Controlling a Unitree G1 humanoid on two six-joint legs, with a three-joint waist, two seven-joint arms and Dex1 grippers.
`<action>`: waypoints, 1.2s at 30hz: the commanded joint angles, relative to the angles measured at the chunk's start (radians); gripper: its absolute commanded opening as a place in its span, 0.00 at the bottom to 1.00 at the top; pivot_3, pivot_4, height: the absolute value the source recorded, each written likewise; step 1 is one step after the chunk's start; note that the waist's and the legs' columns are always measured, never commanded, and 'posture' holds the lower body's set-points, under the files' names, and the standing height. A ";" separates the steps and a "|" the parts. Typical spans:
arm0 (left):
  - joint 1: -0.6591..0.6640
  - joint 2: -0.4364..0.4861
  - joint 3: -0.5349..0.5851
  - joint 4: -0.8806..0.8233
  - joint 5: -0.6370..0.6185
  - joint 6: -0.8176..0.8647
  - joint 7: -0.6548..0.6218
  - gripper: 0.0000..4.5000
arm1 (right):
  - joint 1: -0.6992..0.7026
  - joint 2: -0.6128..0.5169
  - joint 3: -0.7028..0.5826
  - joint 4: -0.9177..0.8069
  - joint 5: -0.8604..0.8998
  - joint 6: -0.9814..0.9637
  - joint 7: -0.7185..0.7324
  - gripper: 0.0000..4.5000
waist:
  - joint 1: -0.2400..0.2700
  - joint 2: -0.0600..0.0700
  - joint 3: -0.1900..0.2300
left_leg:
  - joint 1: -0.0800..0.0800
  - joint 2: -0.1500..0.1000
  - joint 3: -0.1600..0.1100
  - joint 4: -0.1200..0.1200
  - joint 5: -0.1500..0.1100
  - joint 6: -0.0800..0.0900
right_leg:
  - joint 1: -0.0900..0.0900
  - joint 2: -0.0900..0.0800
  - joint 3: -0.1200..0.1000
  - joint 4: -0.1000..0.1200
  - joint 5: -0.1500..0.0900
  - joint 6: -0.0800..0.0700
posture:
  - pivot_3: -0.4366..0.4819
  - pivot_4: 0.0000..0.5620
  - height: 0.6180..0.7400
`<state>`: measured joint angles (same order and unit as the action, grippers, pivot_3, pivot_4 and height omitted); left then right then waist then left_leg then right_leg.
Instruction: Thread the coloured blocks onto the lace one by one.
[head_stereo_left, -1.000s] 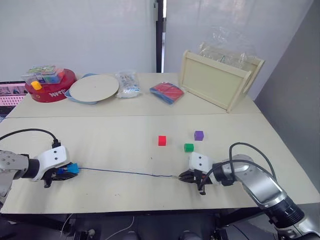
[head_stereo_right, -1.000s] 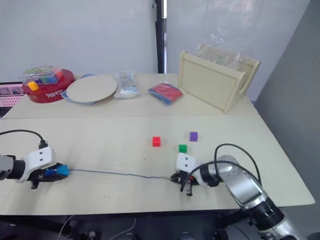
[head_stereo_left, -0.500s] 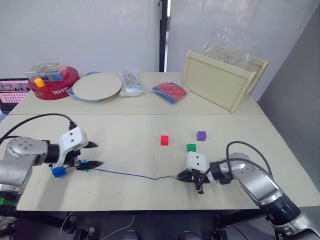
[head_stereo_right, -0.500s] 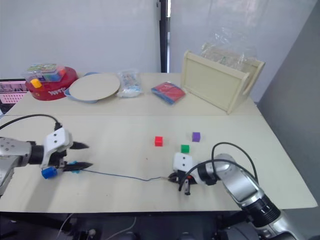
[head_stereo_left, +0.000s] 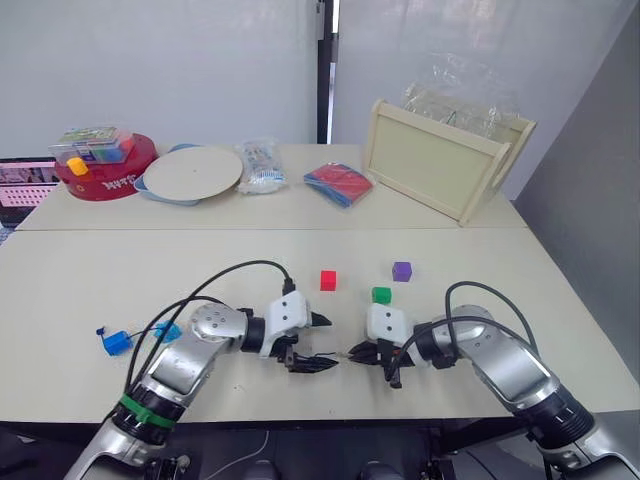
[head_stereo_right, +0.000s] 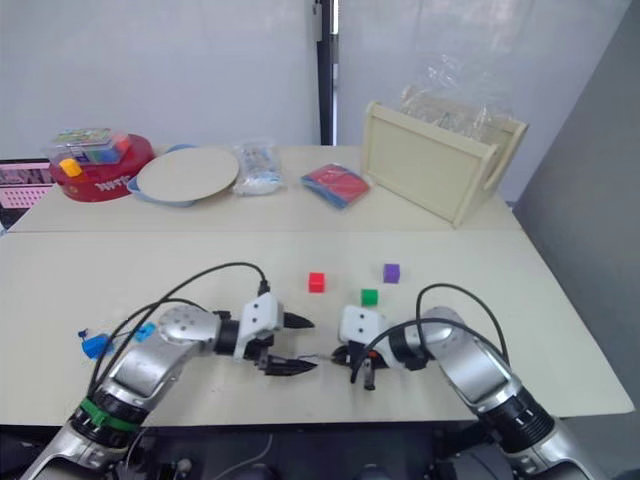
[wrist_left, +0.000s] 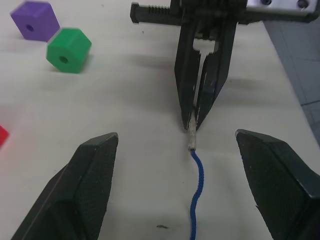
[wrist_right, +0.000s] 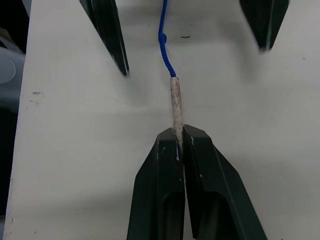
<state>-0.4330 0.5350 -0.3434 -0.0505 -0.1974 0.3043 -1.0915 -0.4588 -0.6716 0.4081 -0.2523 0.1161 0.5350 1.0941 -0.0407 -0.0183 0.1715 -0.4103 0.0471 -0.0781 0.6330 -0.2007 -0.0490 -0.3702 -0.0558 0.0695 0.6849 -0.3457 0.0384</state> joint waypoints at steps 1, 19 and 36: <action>-0.028 -0.024 -0.003 0.027 0.009 -0.042 -0.008 0.88 | -0.005 -0.002 -0.010 -0.039 0.003 0.009 -0.005 0.00 | 0.001 0.000 0.000 | 0.000 0.000 0.000 0.000 0.000 0.000 | 0.000 0.000 0.000 0.000 0.000 0.000 | 0.48 0.27 1.00; -0.035 -0.047 -0.010 0.043 0.018 -0.042 -0.047 0.01 | -0.017 -0.001 -0.008 -0.031 -0.001 0.021 -0.012 0.00 | 0.003 0.000 0.000 | 0.000 -0.001 0.000 0.001 0.000 0.000 | 0.000 -0.001 0.000 0.000 0.000 0.000 | 0.48 0.27 1.00; -0.026 -0.003 0.026 0.047 -0.009 -0.042 -0.086 0.00 | 0.001 -0.008 -0.026 -0.054 0.006 0.044 -0.035 0.53 | 0.002 0.000 0.000 | 0.000 -0.001 0.000 0.000 0.000 0.000 | 0.000 0.000 0.000 0.000 0.000 0.000 | 0.48 0.27 1.00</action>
<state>-0.4604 0.5239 -0.3363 0.0136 -0.1905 0.2666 -1.1687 -0.4587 -0.6744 0.4085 -0.2675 0.1117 0.5741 1.0632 -0.0389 -0.0183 0.1715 -0.4104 0.0466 -0.0783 0.6334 -0.2007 -0.0490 -0.3699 -0.0562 0.0693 0.6848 -0.3458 0.0385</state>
